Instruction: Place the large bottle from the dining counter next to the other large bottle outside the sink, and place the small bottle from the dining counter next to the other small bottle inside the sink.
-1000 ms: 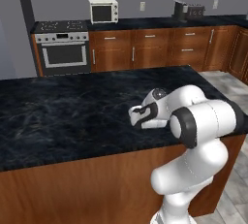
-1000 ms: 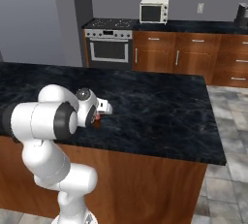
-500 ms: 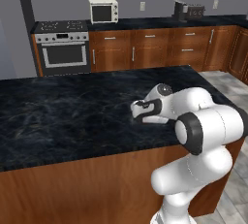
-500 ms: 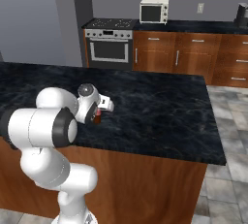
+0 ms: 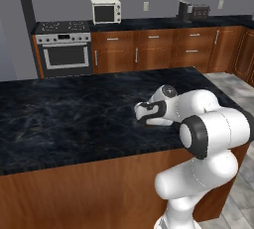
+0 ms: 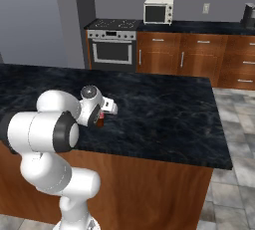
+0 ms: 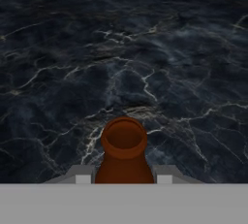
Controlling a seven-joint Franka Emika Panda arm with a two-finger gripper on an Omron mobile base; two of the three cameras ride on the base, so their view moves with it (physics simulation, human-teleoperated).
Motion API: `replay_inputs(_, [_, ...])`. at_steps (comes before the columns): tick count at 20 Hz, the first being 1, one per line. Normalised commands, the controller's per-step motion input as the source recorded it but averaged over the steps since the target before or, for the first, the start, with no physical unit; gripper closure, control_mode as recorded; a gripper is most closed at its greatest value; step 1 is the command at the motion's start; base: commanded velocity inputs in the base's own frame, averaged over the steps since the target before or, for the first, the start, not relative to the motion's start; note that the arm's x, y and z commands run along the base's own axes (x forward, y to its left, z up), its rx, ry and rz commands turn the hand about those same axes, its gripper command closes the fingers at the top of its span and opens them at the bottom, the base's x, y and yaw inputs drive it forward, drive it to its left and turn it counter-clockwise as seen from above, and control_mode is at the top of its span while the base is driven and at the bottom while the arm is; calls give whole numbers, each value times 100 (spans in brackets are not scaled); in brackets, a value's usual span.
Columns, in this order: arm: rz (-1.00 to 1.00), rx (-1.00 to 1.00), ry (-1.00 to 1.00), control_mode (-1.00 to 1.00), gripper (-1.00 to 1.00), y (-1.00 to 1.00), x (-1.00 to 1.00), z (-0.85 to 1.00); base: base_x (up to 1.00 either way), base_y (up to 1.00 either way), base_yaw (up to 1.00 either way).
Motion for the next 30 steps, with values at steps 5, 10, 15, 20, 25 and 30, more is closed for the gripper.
replay_inputs(5, [0, 0, 0, -100, 100, 0, 0, 0, 0, 0, 0])
replay_inputs(10, [0, 0, 0, 100, 100, 0, 0, 0, -16, 0, 0])
replay_inputs(15, [0, 0, 0, 100, 100, 0, 0, 0, -57, 0, 0])
replay_inputs(20, [0, 0, 0, 100, 100, 0, 0, 0, -21, -1, 0])
replay_inputs(25, [0, 0, 0, 100, 100, 0, 0, 0, 0, -50, 0])
replay_inputs(30, [0, 0, 0, 100, 100, 0, 0, 0, 1, -90, -1])
